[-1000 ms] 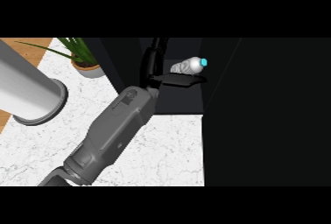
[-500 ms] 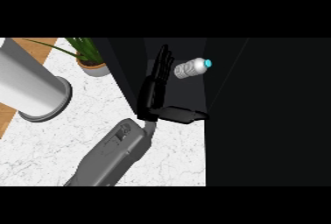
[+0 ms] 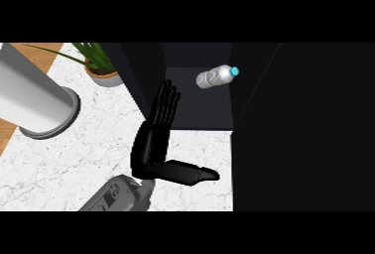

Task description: Pick up the bottled water, place it into the cabinet and close the cabinet

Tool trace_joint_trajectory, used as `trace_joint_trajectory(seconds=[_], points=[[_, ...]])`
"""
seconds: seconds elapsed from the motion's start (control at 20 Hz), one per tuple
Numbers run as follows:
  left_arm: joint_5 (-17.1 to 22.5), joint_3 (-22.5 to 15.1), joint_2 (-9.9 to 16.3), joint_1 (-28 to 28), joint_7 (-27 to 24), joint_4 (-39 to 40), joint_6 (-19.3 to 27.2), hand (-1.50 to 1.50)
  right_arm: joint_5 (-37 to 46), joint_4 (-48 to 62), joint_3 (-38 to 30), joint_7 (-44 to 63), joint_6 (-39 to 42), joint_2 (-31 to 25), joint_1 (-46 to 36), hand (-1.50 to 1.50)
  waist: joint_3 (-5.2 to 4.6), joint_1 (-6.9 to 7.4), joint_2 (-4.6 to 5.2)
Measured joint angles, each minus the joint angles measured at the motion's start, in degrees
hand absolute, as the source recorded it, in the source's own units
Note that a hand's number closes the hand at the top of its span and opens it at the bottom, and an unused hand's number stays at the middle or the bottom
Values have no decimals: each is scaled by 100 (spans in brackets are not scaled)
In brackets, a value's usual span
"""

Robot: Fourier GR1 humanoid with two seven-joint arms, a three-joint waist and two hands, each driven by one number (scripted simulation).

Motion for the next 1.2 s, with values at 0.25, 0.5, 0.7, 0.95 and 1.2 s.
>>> trace_joint_trajectory(seconds=[0.25,0.5,0.7,0.95,1.2], points=[[-44,-107,363,722,-1,-774,-2,-150,64,-42,568,193,292,-248,-9,150,-4,4,-1],[-16,-71,748,1391,-118,-1378,-130,-150,164,-94,1295,517,303,-332,-42,150,-10,7,4],[-16,-42,1011,1872,-228,-1782,-206,-150,295,-117,1932,780,247,-317,-155,150,-13,-3,0],[42,55,1310,2391,-366,-2165,-330,-150,647,-192,2759,1078,60,-185,-356,150,-21,-28,-21],[151,280,1589,2808,-478,-2527,-447,-150,1320,-374,3357,1388,-259,-38,-588,150,-28,-27,-35]])
